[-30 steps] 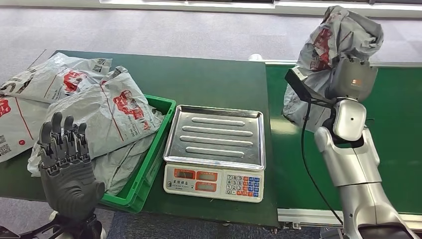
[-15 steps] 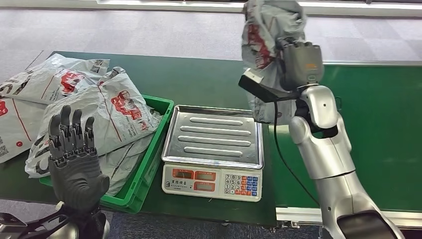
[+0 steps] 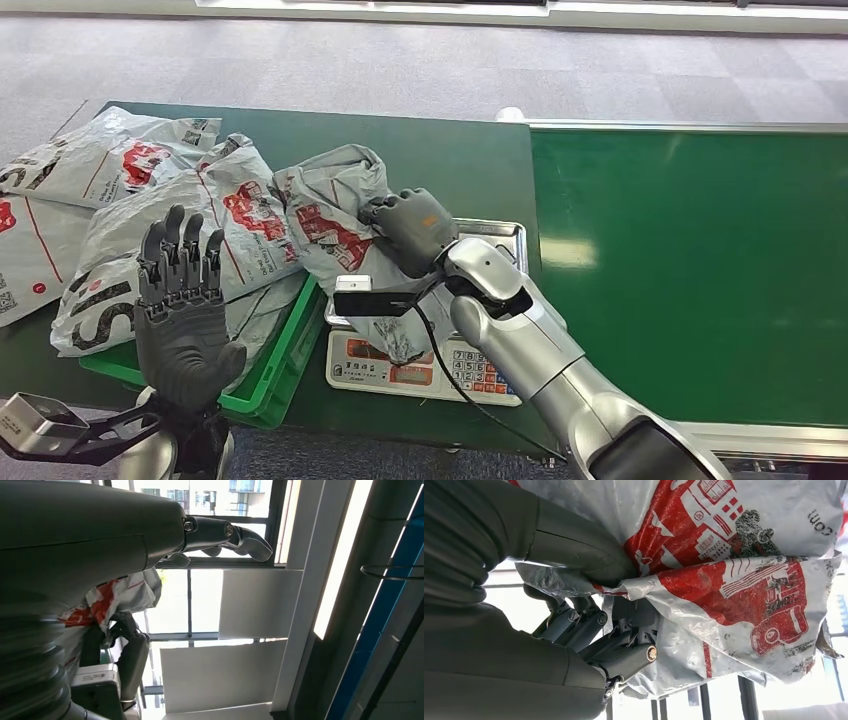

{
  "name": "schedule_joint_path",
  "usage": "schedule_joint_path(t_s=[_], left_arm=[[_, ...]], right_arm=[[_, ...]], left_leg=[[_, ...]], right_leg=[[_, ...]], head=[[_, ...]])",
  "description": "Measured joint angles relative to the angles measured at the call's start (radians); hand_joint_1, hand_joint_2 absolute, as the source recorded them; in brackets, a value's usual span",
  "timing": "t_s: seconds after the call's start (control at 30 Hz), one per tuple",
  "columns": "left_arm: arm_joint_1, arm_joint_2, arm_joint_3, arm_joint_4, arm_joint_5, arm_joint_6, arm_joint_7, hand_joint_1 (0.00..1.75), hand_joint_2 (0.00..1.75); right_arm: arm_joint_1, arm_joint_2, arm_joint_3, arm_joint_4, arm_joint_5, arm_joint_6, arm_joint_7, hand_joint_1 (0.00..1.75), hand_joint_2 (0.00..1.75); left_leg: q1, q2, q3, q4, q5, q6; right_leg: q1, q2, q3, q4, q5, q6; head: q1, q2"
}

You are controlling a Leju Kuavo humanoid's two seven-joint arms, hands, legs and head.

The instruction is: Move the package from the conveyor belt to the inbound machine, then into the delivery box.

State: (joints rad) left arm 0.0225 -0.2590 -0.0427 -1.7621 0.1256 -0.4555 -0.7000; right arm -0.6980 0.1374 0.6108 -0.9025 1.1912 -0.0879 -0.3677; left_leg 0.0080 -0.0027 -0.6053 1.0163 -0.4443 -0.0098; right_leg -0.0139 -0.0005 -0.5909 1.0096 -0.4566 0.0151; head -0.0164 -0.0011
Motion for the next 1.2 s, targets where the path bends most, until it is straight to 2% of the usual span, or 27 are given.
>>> schedule_joint_path(t_s=[0.03,0.2,0.33,0.53,0.7,0.8,0.9,1.0,1.07,1.13,1.2], left_arm=[[0.0,0.0,0.0,0.0,0.0,0.0,0.0,0.0,1.75],[0.0,0.0,0.0,0.003,-0.001,0.003,0.0,0.0,1.75],[0.004,0.001,0.0,0.004,-0.002,0.02,0.0,0.0,1.75],[0.053,0.001,0.002,-0.024,-0.005,0.036,-0.001,0.0,1.75],[0.066,0.001,0.004,-0.04,-0.012,0.05,-0.001,0.0,1.75],[0.067,0.001,0.004,-0.046,-0.021,0.086,-0.001,0.0,1.75],[0.068,0.002,0.003,-0.057,-0.091,0.178,-0.001,0.0,1.75],[0.052,0.021,-0.017,-0.071,-0.338,0.393,0.01,0.0,1.75],[0.014,0.055,-0.05,-0.06,-0.67,0.527,0.063,0.0,1.75],[-0.055,0.095,-0.097,-0.012,-1.023,0.556,0.155,0.0,1.75],[-0.157,0.133,-0.156,0.09,-1.248,0.529,0.237,0.0,1.75]], right_arm=[[0.0,0.001,0.005,0.006,-0.003,0.0,0.0,0.02,1.75],[-0.001,0.008,0.018,0.02,-0.036,0.009,0.0,0.0,1.75],[-0.001,0.009,0.021,0.02,-0.05,-0.019,0.019,0.0,0.0],[0.0,-0.007,0.022,-0.055,0.0,-0.085,0.118,0.0,0.0],[0.004,-0.019,0.016,-0.16,0.122,-0.163,0.271,0.0,0.0],[0.025,-0.024,-0.012,-0.255,0.179,-0.284,0.334,0.0,0.0],[0.071,-0.028,-0.075,-0.396,0.189,-0.469,0.337,0.0,0.0],[0.14,-0.033,-0.157,-0.553,0.175,-0.584,0.284,0.0,0.0],[0.196,-0.028,-0.223,-0.656,0.146,-0.609,0.212,0.0,0.0],[0.245,-0.014,-0.281,-0.731,0.122,-0.613,0.15,0.0,0.0],[0.272,0.002,-0.321,-0.762,0.109,-0.614,0.128,0.0,0.0]], left_leg=[[0.0,0.0,0.0,0.0,0.0,0.0],[0.0,0.0,0.0,0.0,0.0,0.0],[0.0,0.0,0.0,0.0,0.0,0.0],[0.0,0.0,0.0,0.0,0.0,0.0],[0.0,0.0,0.0,0.0,0.0,-0.001],[0.0,0.0,0.0,0.0,0.0,-0.001],[0.0,0.0,0.0,0.0,0.0,-0.001],[0.0,-0.001,0.0,0.0,-0.001,-0.001],[0.0,-0.002,0.0,0.0,-0.001,-0.001],[0.0,-0.003,0.0,0.0,-0.001,-0.001],[0.0,-0.003,-0.001,0.0,0.001,-0.002]], right_leg=[[0.0,0.0,0.0,0.0,0.0,0.0],[0.0,0.0,0.0,0.0,0.0,0.0],[0.0,0.0,0.0,0.0,0.0,0.0],[0.0,0.0,-0.001,0.0,0.0,0.0],[0.0,0.0,-0.001,0.0,0.0,0.0],[0.0,0.0,-0.001,0.0,0.0,0.0],[0.0,0.0,-0.002,0.0,0.0,0.0],[0.0,-0.001,-0.002,0.0,0.0,0.0],[0.0,-0.003,-0.002,-0.001,0.0,0.0],[0.0,-0.005,-0.002,-0.001,0.0,-0.001],[0.0,-0.005,-0.003,-0.001,0.002,-0.002]], head=[[0.0,0.0],[0.0,0.0],[0.0,0.0],[0.0,0.0],[0.0,0.0],[0.0,0.0],[0.0,0.0],[0.0,0.0],[0.0,0.0],[0.0,0.0],[0.0,0.0]])
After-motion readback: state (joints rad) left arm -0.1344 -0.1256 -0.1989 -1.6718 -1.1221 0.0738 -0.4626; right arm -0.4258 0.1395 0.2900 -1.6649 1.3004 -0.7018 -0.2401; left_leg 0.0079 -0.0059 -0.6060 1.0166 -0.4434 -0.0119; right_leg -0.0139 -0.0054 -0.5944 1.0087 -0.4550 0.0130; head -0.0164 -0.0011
